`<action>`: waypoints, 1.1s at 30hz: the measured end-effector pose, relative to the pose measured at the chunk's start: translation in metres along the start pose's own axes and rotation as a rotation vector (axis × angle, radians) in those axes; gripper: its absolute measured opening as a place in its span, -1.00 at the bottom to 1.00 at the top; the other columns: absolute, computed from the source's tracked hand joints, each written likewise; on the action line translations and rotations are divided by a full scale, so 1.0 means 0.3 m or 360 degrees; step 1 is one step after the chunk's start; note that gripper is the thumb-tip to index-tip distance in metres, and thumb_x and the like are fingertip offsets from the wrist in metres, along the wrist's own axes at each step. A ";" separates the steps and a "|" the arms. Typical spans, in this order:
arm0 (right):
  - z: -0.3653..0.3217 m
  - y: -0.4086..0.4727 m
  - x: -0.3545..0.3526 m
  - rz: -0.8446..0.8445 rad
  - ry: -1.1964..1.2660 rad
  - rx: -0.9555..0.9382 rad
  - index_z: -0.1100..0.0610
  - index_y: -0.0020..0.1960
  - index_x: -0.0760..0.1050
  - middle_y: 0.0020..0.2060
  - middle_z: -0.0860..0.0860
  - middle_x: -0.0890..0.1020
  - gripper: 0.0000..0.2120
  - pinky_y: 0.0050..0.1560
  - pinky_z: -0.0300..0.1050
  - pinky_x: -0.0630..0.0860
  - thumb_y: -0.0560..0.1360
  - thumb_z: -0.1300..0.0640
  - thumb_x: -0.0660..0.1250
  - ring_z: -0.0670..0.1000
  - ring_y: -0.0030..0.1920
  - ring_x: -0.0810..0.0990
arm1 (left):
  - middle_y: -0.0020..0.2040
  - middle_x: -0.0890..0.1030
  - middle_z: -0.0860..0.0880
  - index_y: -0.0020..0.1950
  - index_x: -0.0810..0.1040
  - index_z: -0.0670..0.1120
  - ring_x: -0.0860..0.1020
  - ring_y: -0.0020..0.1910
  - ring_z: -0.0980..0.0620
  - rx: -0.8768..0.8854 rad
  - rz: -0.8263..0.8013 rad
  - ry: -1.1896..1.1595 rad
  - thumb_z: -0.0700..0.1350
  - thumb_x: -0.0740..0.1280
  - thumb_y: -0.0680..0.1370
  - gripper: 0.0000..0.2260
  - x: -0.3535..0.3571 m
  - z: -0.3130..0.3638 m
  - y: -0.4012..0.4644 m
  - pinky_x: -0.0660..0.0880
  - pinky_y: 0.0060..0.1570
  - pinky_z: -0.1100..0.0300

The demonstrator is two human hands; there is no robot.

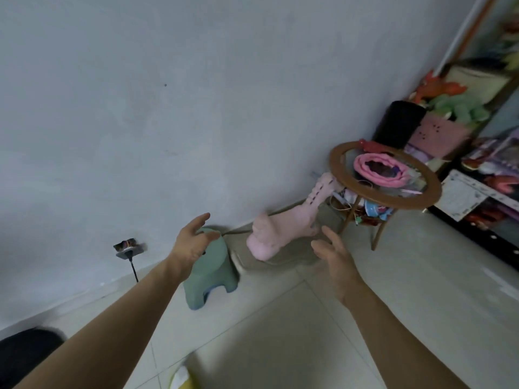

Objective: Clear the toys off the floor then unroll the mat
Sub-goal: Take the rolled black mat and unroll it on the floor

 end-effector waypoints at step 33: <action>-0.438 0.371 -0.880 0.0903 0.0404 -0.0282 -0.14 0.30 0.33 0.06 -0.15 0.51 -0.58 0.33 0.13 0.31 0.50 0.14 0.32 -0.02 0.21 0.40 | 0.05 0.57 -0.01 0.30 0.44 -0.11 0.60 -0.20 0.22 0.0513 -0.1189 0.0261 -0.31 0.32 0.49 -0.62 1.280 0.721 0.353 0.51 -0.27 0.39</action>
Point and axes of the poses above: each hand's wrist, its own y-axis towards the middle knuckle, its own x-axis out of the palm, z = x × y, the point moved 4 cm from there along y, towards the middle knuckle
